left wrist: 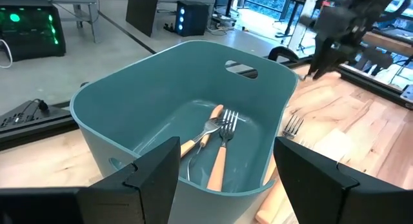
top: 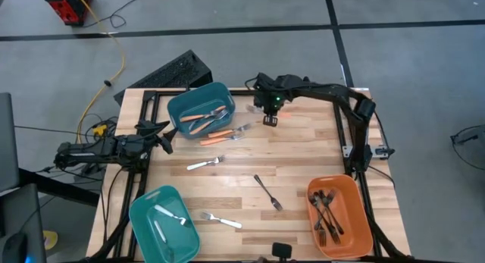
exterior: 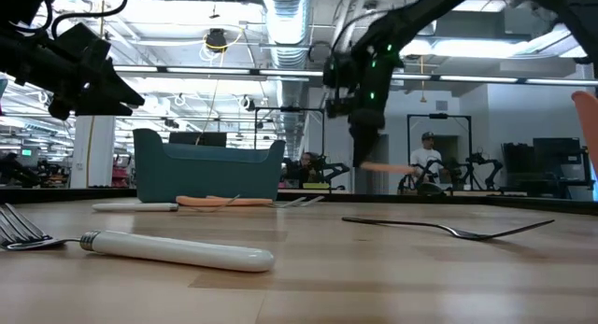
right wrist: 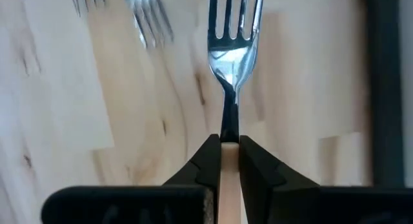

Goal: Sort silverware by color (type)
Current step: Put the orange fork into the blue bin

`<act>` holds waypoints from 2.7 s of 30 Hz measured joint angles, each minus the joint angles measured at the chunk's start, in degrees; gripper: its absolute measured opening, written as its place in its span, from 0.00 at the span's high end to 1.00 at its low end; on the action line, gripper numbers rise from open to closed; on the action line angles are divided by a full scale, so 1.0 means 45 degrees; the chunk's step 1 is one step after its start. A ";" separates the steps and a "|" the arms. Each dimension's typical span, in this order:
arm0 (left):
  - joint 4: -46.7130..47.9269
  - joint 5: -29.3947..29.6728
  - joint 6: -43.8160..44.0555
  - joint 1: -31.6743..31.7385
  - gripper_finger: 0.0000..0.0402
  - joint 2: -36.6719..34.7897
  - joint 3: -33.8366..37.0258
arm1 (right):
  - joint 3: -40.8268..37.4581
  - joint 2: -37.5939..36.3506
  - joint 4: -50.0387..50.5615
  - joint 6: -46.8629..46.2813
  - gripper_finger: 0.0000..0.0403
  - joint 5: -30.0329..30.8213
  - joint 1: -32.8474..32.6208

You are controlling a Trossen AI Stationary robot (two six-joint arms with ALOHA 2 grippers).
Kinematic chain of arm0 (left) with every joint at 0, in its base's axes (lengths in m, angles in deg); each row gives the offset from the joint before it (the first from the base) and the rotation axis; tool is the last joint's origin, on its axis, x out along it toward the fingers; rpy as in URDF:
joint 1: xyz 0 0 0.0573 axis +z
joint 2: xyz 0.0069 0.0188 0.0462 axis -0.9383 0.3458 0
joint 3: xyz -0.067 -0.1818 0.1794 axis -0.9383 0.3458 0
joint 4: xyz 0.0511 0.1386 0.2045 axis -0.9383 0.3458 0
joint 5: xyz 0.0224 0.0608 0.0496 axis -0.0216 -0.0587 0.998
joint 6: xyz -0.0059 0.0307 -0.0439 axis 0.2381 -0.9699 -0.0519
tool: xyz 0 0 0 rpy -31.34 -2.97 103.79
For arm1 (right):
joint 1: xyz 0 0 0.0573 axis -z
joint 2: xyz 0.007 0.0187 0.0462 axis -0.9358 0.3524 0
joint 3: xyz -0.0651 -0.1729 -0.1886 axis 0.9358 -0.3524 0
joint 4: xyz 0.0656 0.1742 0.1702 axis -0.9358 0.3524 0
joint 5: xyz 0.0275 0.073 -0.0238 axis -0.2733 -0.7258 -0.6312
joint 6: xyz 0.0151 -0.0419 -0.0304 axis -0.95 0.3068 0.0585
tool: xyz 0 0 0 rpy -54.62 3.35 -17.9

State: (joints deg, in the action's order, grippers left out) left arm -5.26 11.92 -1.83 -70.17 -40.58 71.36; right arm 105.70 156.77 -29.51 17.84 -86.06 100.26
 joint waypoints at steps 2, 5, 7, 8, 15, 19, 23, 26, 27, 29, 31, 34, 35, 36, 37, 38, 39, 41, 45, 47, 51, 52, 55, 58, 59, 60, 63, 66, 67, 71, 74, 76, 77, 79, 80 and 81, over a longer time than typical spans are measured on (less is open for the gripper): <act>0.0005 -0.0010 0.0045 0.0004 0.42 0.0000 0.0000 | 0.0011 -0.0360 -0.0131 -0.0097 0.86 0.0389 -0.0106; 0.0000 -0.0034 0.0045 0.0002 0.42 0.0000 0.0000 | 0.0007 -0.0865 -0.0581 -0.0135 0.86 0.0561 -0.0241; 0.0000 -0.0039 0.0045 -0.0001 0.42 0.0000 0.0000 | 0.0011 -0.1201 -0.1219 -0.0219 0.86 0.0537 -0.0331; 0.0000 -0.0041 0.0046 0.0002 0.42 0.0000 0.0000 | 0.0011 -0.1321 -0.1569 -0.0268 0.86 0.0512 -0.0366; 0.0000 -0.0044 0.0087 0.0004 0.42 0.0000 0.0000 | 0.0011 -0.1615 -0.5459 -0.0256 0.86 0.0175 -0.0885; 0.0000 -0.0049 0.0087 0.0004 0.42 0.0000 0.0000 | 0.0016 -0.1539 -0.7998 -0.0196 0.86 -0.0580 -0.1234; 0.0000 -0.0049 0.0089 -0.0001 0.42 0.0000 0.0000 | 0.0016 -0.1528 -1.0086 -0.0186 0.86 -0.0709 -0.1598; 0.0000 -0.0049 0.0085 0.0003 0.42 0.0000 0.0000 | 0.0016 -0.1528 -1.1496 -0.0196 0.86 -0.1124 -0.1820; 0.0000 -0.0049 0.0085 0.0002 0.42 0.0000 0.0000 | 0.0016 -0.1523 -1.2009 -0.0255 0.86 -0.1350 -0.1846; 0.0005 -0.0049 0.0084 -0.0001 0.42 0.0000 0.0000 | 0.0016 -0.1523 -1.3054 -0.0451 0.86 -0.1720 -0.1884; 0.0000 -0.0049 0.0087 0.0004 0.42 0.0000 0.0000 | 0.0021 -0.1526 -1.3912 -0.0480 0.86 -0.2018 -0.1881; 0.0001 0.0068 0.0084 0.0002 0.42 0.0000 0.0000 | 0.0017 -0.1523 -1.5045 -0.0487 0.86 -0.2448 -0.1860; 0.0000 0.0161 0.0084 0.0004 0.42 0.0000 0.0000 | 0.0016 -0.1523 -1.5404 -0.0488 0.86 -0.2562 -0.1851; 0.0003 0.0234 0.0084 0.0004 0.42 0.0000 0.0000 | 0.0016 -0.1523 -1.5729 -0.0492 0.86 -0.2590 -0.1850; 0.0001 0.0288 0.0084 0.0004 0.42 0.0000 0.0000 | 0.0016 -0.1523 -1.6012 -0.0497 0.86 -0.2611 -0.1855; 0.0005 0.0301 0.0084 0.0004 0.42 0.0000 0.0000 | 0.0016 -0.1523 -1.6263 -0.0521 0.86 -0.2659 -0.1860; 0.0000 0.0306 0.0084 0.0004 0.42 0.0000 0.0000 | 0.0016 -0.1521 -1.6503 -0.0531 0.86 -0.2839 -0.1860; 0.0005 0.0306 0.0083 0.0000 0.42 0.0000 0.0000 | 0.0032 -0.1145 -1.7511 -0.0522 0.86 -0.3564 -0.1876; 0.0015 0.0323 0.0040 0.0004 0.42 0.0000 0.0000 | 0.0116 0.0031 -1.9939 -0.1450 0.86 -0.4501 -0.1811; 0.0060 0.0314 0.0040 0.0004 0.42 0.0000 0.0000 | 0.0309 0.0644 -2.0449 -0.1803 0.86 -0.4473 -0.1794; 0.0092 0.0282 0.0040 0.0004 0.42 0.0000 0.0000 | 0.1338 0.1820 -2.0370 -0.2400 0.84 -0.4600 -0.1606; 0.0087 0.0248 0.0040 0.0004 0.42 0.0000 0.0000 | 0.1647 0.2093 -2.0184 -0.2490 0.84 -0.4662 -0.1558; 0.0098 0.0196 0.0055 0.0004 0.42 0.0000 0.0000 | 0.2759 0.3081 -1.9258 -0.2522 0.85 -0.4946 -0.1489; 0.0174 0.0194 0.0181 0.0004 0.42 0.0000 0.0000 | 0.3909 0.3926 -1.7910 -0.2493 0.84 -0.5042 -0.1486; 0.0185 0.0194 0.0182 0.0004 0.42 0.0000 0.0000 | 0.4274 0.4151 -1.7423 -0.2506 0.84 -0.5046 -0.1441; 0.0185 0.0194 0.0186 0.0004 0.42 0.0000 0.0000 | 0.4612 0.4362 -1.6918 -0.2479 0.84 -0.5050 -0.1410; 0.0185 0.0194 0.0195 0.0004 0.42 -0.0005 0.0000 | 0.5404 0.4840 -1.5243 -0.2351 0.84 -0.5053 -0.1325; 0.0197 0.0192 0.0222 0.0004 0.42 -0.0005 0.0000 | 0.5791 0.4986 -1.3507 -0.1617 0.84 -0.4984 -0.1218; 0.0199 0.0194 0.0232 0.0004 0.42 -0.0005 0.0000 | 0.5823 0.4986 -1.3111 -0.1369 0.84 -0.4979 -0.1192; 0.0209 0.0202 0.0295 0.0004 0.42 -0.0005 0.0000 | 0.5830 0.4986 -1.2716 -0.1056 0.84 -0.5322 -0.1183; 0.0217 0.0203 0.0405 0.0004 0.42 -0.0005 0.0000 | 0.5830 0.4969 -1.2809 -0.1011 0.84 -0.5496 -0.1199; 0.0252 0.0204 0.0560 0.0004 0.42 -0.0005 0.0000 | 0.5830 0.4966 -1.2821 -0.1239 0.84 -0.5649 -0.1199; 0.0257 0.0202 0.0591 0.0004 0.42 -0.0005 0.0000 | 0.5830 0.4966 -1.2828 -0.1408 0.84 -0.5648 -0.1199; 0.0257 0.0204 0.0604 0.0004 0.42 -0.0005 0.0000 | 0.5830 0.4971 -1.3155 -0.2374 0.84 -0.5648 -0.1206; 0.0257 0.0204 0.0604 0.0004 0.42 -0.0005 0.0000 | 0.5830 0.4971 -1.3384 -0.2904 0.84 -0.5644 -0.1223; 0.0257 0.0209 0.0604 0.0004 0.42 -0.0005 0.0000 | 0.5830 0.4962 -1.3505 -0.3236 0.84 -0.5644 -0.1239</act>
State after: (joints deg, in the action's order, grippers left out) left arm -4.10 12.86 0.88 -70.15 -40.60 71.36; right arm 131.94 179.09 -90.28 3.27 -111.46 94.68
